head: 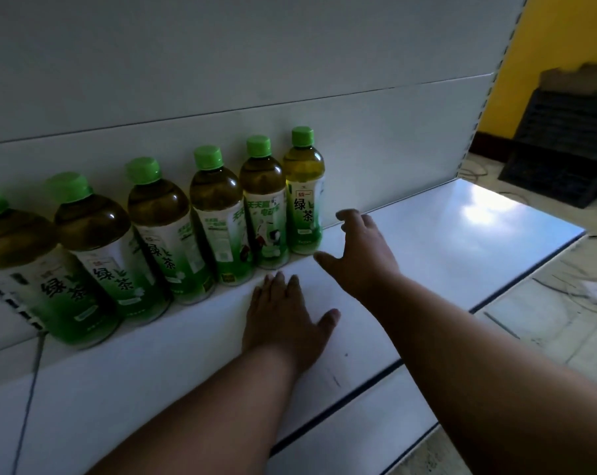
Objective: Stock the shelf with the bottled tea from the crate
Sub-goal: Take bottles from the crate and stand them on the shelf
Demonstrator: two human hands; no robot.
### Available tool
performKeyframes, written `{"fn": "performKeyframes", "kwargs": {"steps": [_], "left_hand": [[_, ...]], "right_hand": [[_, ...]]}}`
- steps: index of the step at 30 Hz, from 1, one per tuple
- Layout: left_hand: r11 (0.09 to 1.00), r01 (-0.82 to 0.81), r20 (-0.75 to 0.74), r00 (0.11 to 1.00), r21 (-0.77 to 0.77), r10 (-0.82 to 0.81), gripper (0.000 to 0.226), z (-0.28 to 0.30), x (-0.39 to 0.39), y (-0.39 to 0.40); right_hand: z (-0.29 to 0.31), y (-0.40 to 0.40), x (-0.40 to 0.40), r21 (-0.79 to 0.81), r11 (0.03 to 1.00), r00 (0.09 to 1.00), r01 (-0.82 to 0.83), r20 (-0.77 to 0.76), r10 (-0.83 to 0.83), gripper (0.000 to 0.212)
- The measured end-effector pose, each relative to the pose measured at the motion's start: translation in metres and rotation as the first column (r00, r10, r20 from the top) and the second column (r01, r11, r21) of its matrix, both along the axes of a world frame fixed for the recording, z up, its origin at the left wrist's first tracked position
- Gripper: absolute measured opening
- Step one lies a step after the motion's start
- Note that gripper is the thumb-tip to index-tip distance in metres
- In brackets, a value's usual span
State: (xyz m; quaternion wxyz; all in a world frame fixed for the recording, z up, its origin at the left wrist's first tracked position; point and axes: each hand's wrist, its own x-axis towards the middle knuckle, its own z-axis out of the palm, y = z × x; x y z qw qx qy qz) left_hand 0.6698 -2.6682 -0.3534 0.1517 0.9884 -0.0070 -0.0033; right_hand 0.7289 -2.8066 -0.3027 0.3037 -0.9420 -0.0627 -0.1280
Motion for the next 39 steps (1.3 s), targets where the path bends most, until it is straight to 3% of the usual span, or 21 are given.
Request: {"fn": "performKeyframes", "kwargs": {"steps": [4, 6, 15, 22, 32, 39], "left_hand": [[0.986, 0.152, 0.2, 0.966, 0.069, -0.163, 0.08, 0.023, -0.033, 0.019], [0.966, 0.243, 0.225, 0.94, 0.086, -0.256, 0.077, 0.039, -0.055, 0.024], [0.841, 0.531, 0.098, 0.836, 0.1, -0.539, 0.083, 0.09, -0.227, -0.054], [0.687, 0.713, 0.014, 0.693, 0.143, -0.721, 0.075, 0.064, -0.341, -0.113], [0.563, 0.819, -0.099, 0.573, 0.11, -0.814, 0.075, -0.054, -0.389, -0.181], [0.519, 0.846, -0.24, 0.533, 0.122, -0.812, 0.101, -0.145, -0.41, -0.243]], "right_hand": [[0.019, -0.031, -0.071, -0.256, 0.966, 0.999, -0.033, -0.036, 0.024, 0.074], [0.027, -0.042, -0.115, -0.327, 0.945, 0.997, -0.019, -0.074, -0.005, 0.073], [0.06, -0.093, -0.351, -0.475, 0.866, 0.924, 0.155, -0.241, -0.297, 0.065], [0.066, -0.143, -0.497, -0.478, 0.791, 0.759, 0.383, -0.325, -0.564, 0.066], [-0.062, -0.212, -0.541, -0.351, 0.71, 0.497, 0.611, -0.527, -0.689, 0.079], [-0.192, -0.259, -0.559, -0.229, 0.539, 0.258, 0.811, -0.686, -0.68, 0.072]]}}
